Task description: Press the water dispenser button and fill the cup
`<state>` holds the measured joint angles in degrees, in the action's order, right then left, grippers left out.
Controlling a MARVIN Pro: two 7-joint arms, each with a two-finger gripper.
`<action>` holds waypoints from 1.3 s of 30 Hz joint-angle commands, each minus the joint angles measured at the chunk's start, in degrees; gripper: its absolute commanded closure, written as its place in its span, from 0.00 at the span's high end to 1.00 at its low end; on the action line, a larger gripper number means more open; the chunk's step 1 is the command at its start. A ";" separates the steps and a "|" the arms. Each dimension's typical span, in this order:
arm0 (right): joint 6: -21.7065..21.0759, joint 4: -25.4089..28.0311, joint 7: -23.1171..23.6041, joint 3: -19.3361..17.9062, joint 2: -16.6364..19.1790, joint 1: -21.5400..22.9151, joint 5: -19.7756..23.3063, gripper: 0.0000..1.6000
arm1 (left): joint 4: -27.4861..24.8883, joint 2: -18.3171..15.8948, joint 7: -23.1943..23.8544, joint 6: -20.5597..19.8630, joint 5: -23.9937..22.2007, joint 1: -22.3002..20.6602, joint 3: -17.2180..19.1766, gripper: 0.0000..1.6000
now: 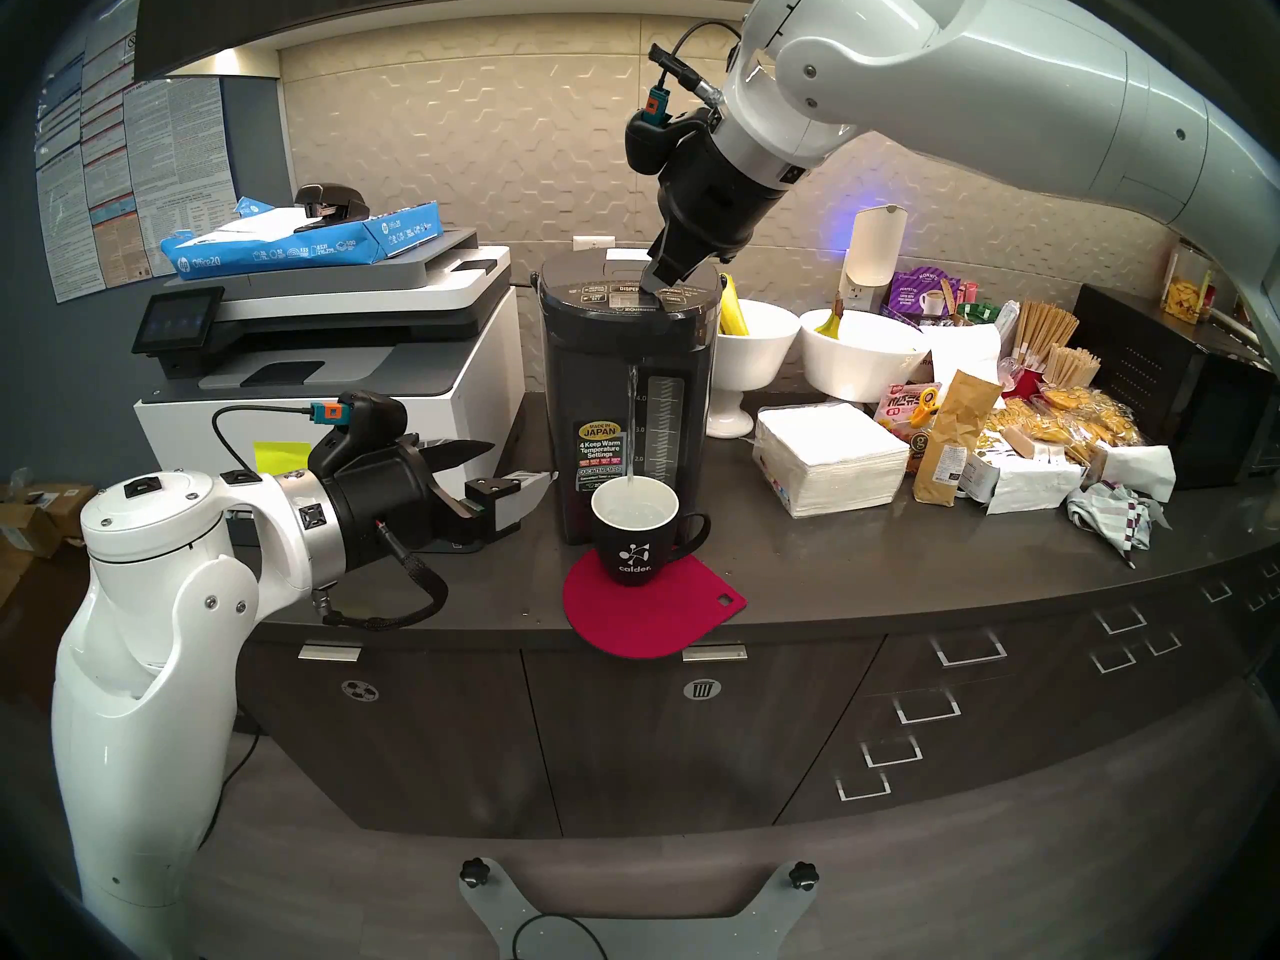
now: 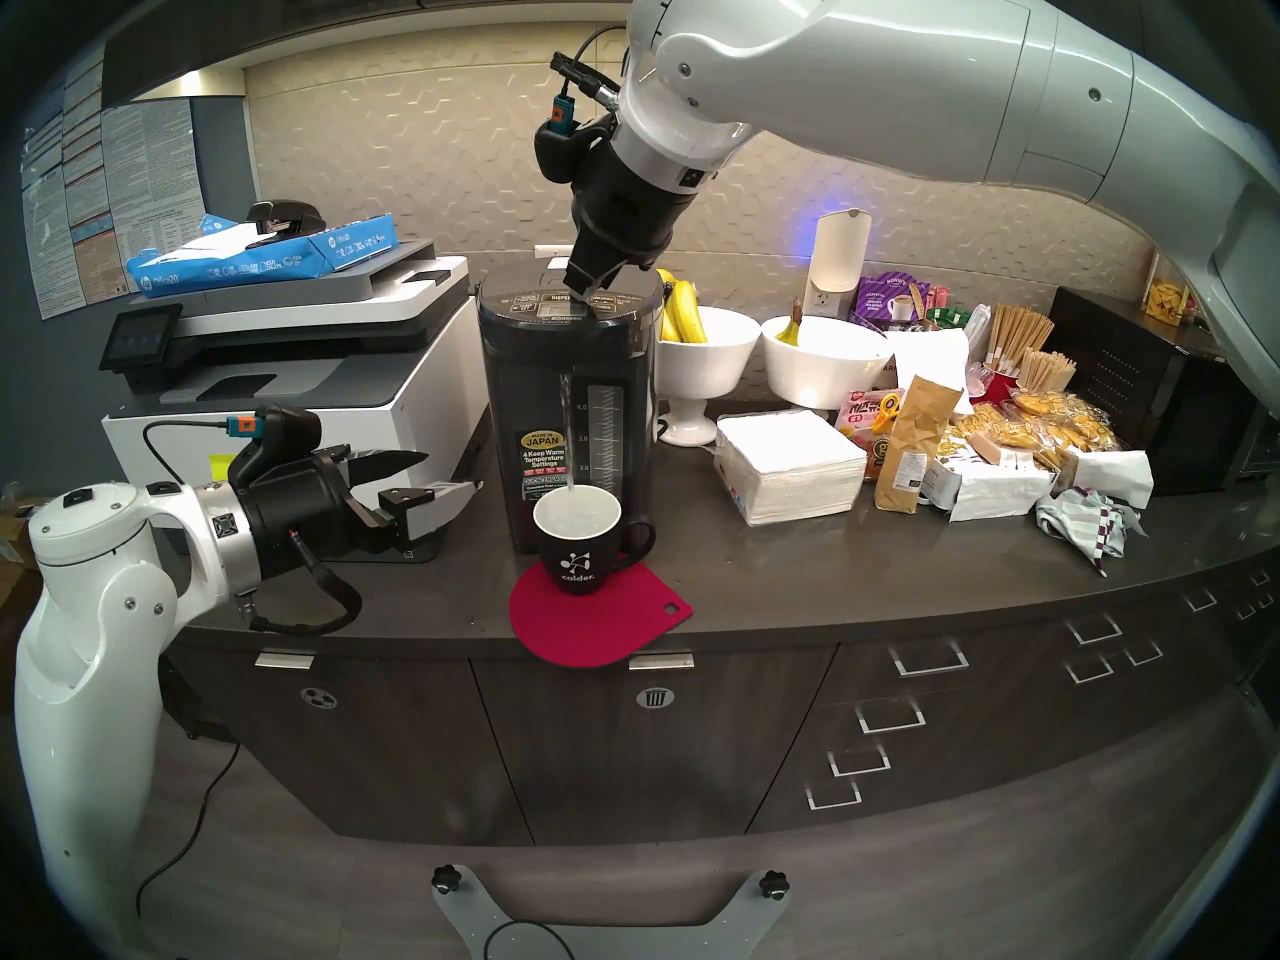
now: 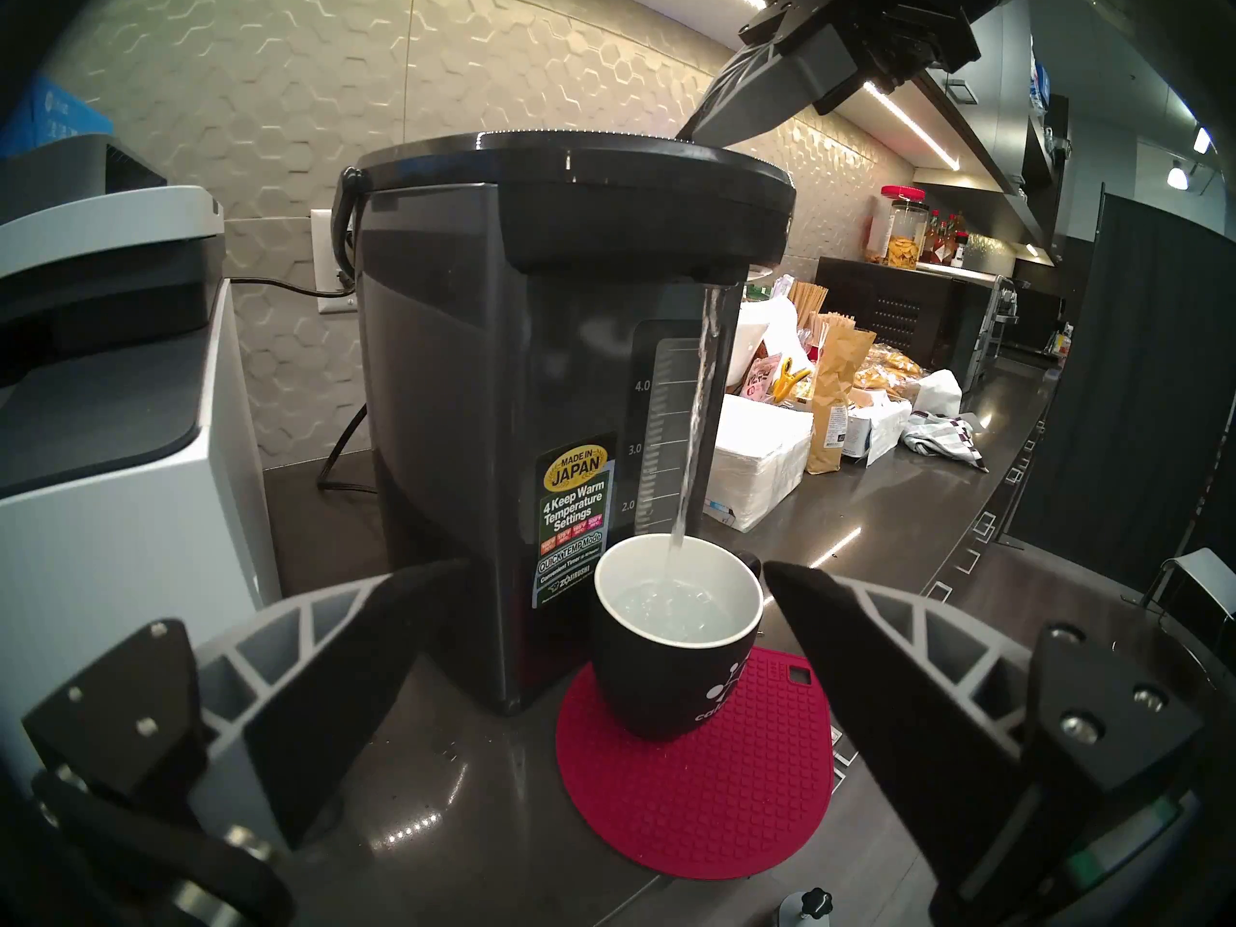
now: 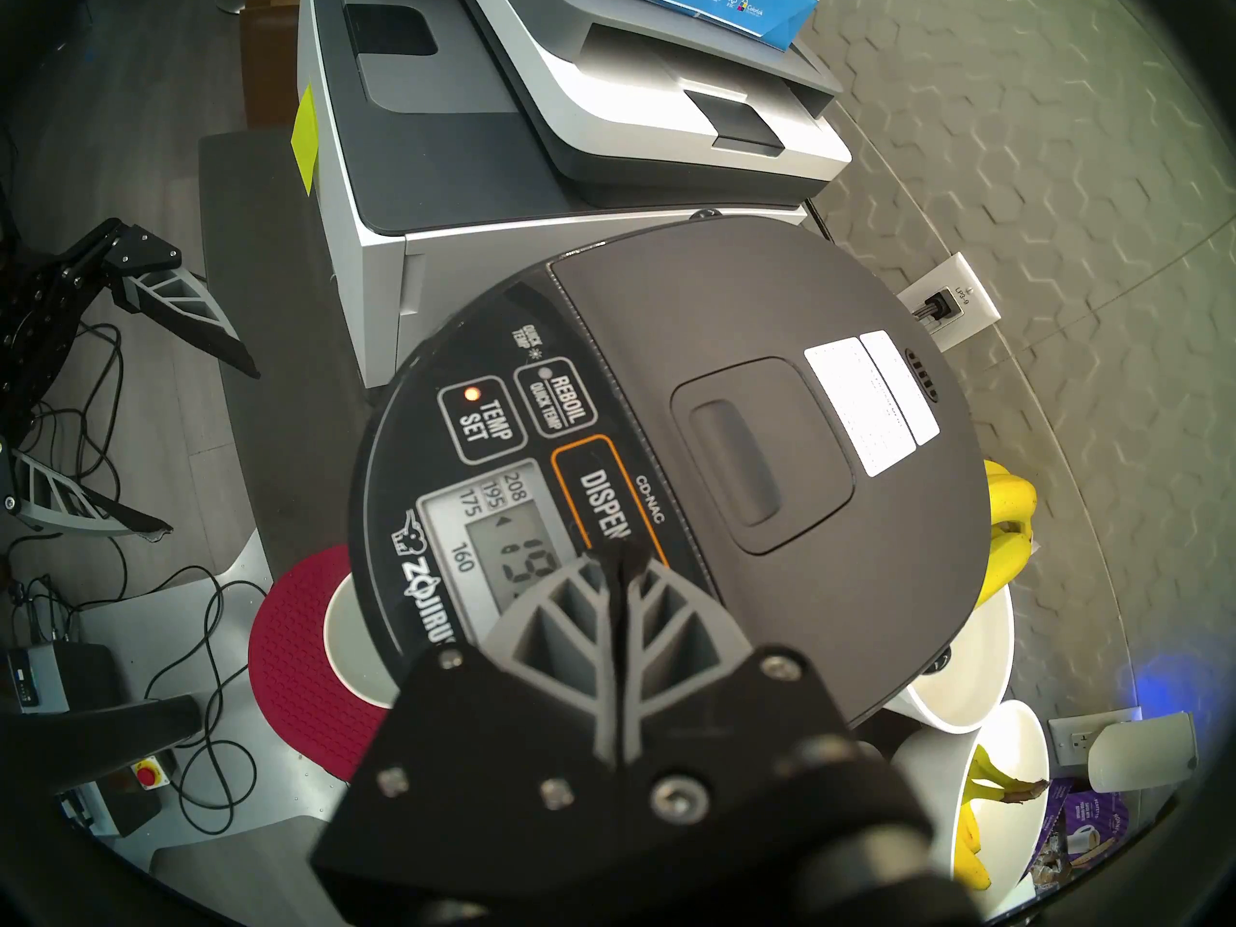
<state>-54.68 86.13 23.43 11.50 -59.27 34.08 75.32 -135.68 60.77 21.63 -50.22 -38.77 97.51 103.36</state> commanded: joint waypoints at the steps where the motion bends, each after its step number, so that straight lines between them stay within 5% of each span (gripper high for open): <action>1: -0.32 0.34 0.64 1.93 -0.48 -2.00 0.26 0.00 | -0.60 -0.02 0.03 0.02 -0.01 -0.04 0.01 1.00; 39: -0.32 0.34 0.64 1.95 -0.49 -1.99 0.26 0.00 | -0.60 -0.02 0.03 0.02 -0.01 -0.04 0.01 1.00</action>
<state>-54.68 86.13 23.44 11.53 -59.28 34.10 75.32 -135.68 60.77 21.63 -50.22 -38.77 97.51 103.36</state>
